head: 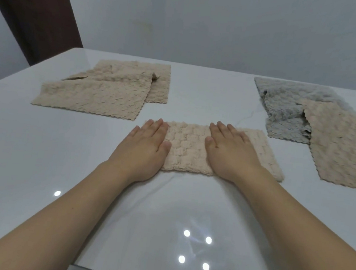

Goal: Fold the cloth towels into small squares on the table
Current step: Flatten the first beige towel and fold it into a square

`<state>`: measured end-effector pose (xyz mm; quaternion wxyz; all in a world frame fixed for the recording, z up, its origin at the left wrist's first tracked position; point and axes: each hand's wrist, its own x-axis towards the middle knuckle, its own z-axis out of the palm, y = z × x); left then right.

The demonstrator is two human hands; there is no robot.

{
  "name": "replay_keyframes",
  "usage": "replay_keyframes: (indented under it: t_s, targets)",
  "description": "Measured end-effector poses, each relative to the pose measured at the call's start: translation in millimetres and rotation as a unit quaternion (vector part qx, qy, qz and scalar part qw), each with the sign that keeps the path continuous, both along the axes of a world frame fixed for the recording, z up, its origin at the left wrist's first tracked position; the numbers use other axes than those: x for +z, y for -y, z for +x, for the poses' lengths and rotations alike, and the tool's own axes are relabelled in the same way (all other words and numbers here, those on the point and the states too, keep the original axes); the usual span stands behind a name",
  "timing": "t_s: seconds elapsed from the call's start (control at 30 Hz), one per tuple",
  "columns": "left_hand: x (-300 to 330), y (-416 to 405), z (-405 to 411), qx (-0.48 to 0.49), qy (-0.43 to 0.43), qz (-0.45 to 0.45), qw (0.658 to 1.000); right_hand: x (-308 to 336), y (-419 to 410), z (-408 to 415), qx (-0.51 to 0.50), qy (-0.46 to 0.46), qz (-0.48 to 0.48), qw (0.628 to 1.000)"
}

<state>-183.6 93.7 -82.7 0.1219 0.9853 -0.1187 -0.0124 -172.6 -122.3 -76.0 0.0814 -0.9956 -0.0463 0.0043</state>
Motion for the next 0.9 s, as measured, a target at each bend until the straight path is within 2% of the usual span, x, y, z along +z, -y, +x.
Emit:
replay_keyframes:
  t_s: [0.33, 0.4, 0.5, 0.6, 0.73, 0.9]
  targets:
    - [9, 6, 1, 0.018, -0.029, 0.025, 0.999, 0, 60, -10, -0.037, -0.005, 0.013, 0.999]
    - [18, 23, 3, 0.035, 0.001, 0.029, 0.999, -2, 59, -9, -0.036, 0.0, 0.014, 0.999]
    - [29, 78, 5, -0.003, 0.065, -0.079, 0.995, -2, 60, -9, -0.033, 0.004, 0.015, 0.999]
    - [23, 122, 10, -0.038, 0.063, -0.158, 0.985, -3, 62, -8, -0.029, 0.01, 0.009, 1.0]
    - [-2, 124, 17, -0.024, 0.066, -0.034, 0.997, -4, 62, -7, -0.032, 0.005, 0.008, 0.999]
    - [1, 108, 17, -0.038, 0.041, 0.003, 0.998, -1, 62, -9, -0.032, 0.002, 0.01, 0.999]
